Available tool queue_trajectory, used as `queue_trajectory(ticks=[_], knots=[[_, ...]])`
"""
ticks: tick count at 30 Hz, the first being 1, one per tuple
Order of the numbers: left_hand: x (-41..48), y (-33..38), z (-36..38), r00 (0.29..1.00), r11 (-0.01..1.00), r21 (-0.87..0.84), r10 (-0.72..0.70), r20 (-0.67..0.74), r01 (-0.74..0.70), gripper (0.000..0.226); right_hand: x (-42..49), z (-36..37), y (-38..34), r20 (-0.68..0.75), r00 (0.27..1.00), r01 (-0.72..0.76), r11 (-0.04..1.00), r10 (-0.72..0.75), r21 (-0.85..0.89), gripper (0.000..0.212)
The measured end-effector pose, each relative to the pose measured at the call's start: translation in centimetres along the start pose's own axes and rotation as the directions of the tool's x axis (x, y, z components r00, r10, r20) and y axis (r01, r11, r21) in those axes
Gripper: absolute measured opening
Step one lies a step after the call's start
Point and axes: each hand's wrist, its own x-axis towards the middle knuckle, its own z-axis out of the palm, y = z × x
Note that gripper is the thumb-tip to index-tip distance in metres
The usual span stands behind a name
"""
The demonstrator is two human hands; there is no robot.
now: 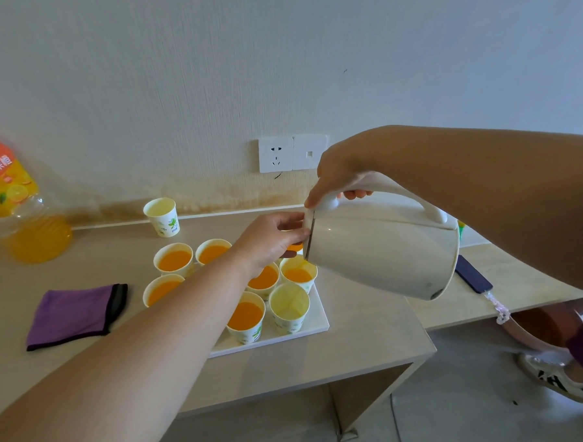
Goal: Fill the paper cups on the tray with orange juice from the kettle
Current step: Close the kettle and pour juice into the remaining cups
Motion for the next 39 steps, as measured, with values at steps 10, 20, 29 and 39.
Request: queue_trajectory(ticks=[10, 20, 29, 39], knots=[[0.1, -0.2, -0.2, 1.000, 1.000, -0.005, 0.000, 0.006, 0.000, 0.037, 0.3, 0.0, -0.3, 0.012, 1.000, -0.014, 1.000, 0.014, -0.004, 0.045], [0.1, 0.4, -0.7, 1.000, 0.999, 0.035, 0.006, 0.017, -0.006, 0.035, 0.1, -0.4, -0.6, 0.020, 1.000, -0.014, 0.999, 0.014, -0.030, 0.044], [0.2, 0.8, -0.9, 1.000, 0.999, 0.052, 0.007, 0.027, -0.008, 0.029, 0.2, -0.9, -0.7, 0.032, 0.999, -0.020, 0.998, 0.022, -0.057, 0.046], [0.2, 1.5, -1.2, 1.000, 0.998, 0.066, 0.004, 0.026, -0.006, 0.031, 0.5, -1.4, -1.0, 0.047, 0.998, -0.035, 0.995, 0.040, -0.098, 0.049]])
